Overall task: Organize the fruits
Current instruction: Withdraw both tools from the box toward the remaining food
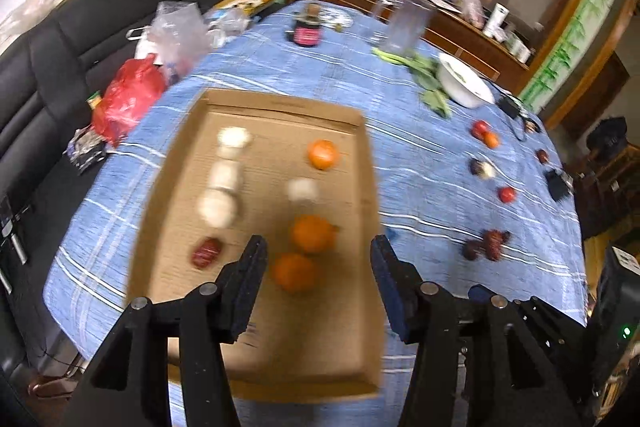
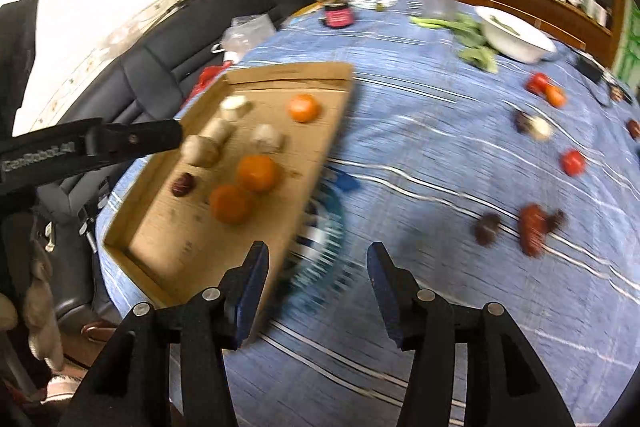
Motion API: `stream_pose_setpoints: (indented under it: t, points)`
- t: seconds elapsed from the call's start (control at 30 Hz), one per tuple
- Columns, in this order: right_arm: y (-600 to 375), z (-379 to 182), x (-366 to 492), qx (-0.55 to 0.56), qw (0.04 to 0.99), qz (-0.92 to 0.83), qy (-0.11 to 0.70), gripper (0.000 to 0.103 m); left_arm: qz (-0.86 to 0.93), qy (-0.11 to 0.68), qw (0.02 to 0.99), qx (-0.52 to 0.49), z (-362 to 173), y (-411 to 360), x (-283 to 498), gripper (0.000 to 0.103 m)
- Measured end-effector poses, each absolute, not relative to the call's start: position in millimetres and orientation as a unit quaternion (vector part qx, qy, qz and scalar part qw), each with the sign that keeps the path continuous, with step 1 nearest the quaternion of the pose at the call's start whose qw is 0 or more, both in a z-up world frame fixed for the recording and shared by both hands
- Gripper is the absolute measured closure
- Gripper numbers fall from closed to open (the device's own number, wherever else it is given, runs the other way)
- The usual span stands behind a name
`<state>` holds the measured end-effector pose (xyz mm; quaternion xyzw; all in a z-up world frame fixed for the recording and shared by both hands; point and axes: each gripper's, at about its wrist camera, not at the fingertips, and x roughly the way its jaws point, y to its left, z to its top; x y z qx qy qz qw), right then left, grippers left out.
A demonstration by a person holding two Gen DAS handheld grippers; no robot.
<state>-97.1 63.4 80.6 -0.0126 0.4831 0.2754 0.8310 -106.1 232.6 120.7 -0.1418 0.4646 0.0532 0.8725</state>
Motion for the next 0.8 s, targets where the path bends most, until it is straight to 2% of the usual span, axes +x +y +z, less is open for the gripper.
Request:
stream_pose_setpoints:
  t: [0.37,0.8]
  points:
    - [-65,68,-99,0.041,0.843,0.177,0.507,0.048,-0.012,0.48,0.868,-0.128,108,135,-90,0.049]
    - [-89,51,-90,0.051,0.831,0.175,0.525,0.048,-0.027,0.505,0.857,-0.103,91,98,-82,0.045]
